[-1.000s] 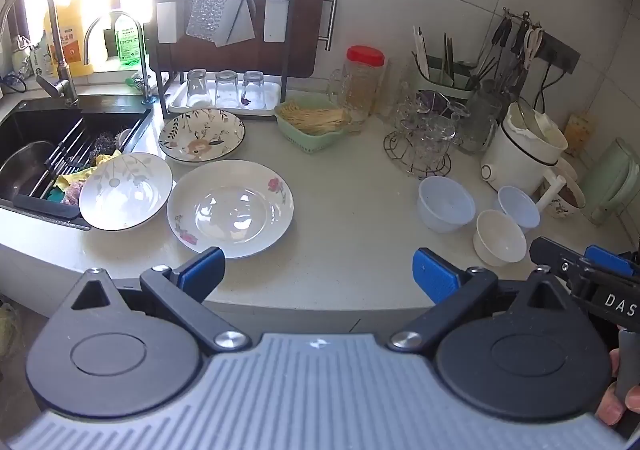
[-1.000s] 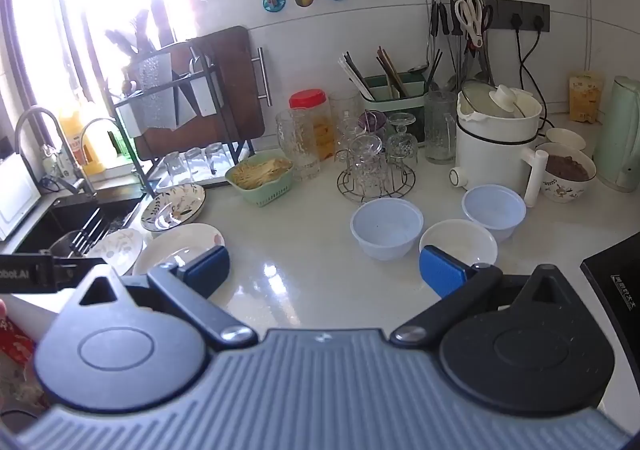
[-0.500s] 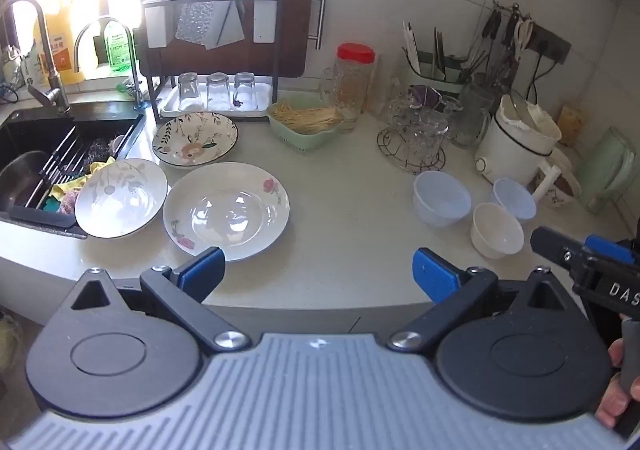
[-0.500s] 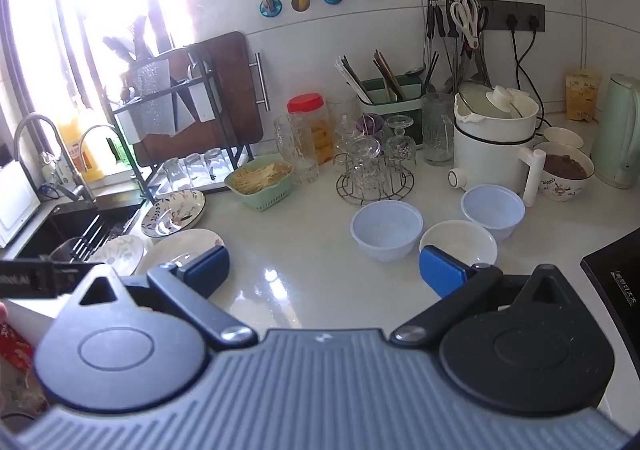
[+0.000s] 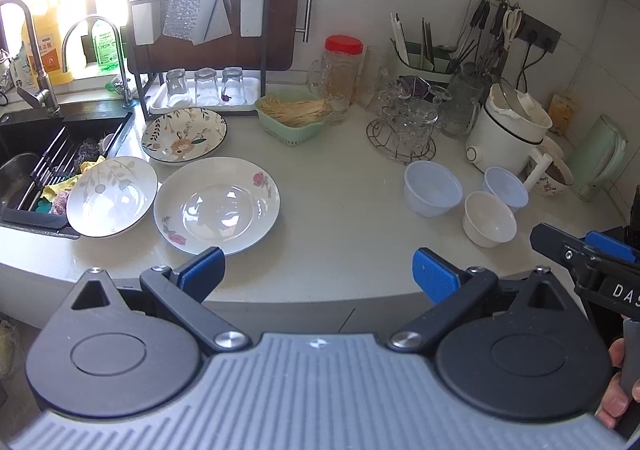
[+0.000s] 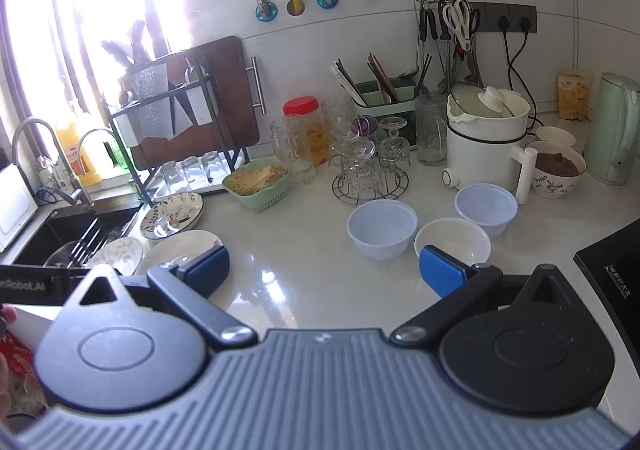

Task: Organize plates and bowls

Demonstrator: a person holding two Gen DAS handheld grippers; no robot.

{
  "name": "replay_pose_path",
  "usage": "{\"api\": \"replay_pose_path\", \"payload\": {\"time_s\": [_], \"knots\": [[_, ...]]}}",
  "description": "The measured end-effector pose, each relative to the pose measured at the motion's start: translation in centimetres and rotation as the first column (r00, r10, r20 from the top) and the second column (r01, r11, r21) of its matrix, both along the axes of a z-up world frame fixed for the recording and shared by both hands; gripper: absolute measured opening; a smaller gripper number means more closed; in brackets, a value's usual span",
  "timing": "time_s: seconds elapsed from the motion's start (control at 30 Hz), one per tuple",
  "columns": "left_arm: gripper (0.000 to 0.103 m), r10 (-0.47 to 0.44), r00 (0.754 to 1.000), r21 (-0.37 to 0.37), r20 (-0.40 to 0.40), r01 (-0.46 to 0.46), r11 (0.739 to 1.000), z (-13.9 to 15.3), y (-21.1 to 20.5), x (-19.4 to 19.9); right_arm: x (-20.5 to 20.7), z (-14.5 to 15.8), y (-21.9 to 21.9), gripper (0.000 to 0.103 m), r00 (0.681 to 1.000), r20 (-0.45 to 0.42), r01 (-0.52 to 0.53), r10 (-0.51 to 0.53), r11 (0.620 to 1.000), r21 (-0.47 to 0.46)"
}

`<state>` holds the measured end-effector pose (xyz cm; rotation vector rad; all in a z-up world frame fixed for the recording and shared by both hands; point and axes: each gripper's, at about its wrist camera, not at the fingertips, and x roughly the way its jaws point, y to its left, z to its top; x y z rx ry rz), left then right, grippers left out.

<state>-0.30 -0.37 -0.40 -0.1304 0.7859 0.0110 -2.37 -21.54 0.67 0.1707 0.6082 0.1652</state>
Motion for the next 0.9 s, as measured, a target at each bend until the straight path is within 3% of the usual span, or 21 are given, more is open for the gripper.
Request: {"api": "replay_pose_path", "payload": {"time_s": [0.9], "knots": [[0.102, 0.026, 0.999, -0.001, 0.037, -0.026, 1.0, 0.7, -0.2, -2.1, -1.3, 0.3, -0.5, 0.103, 1.0, 0.024, -0.01, 0.01, 1.0, -0.001]]}}
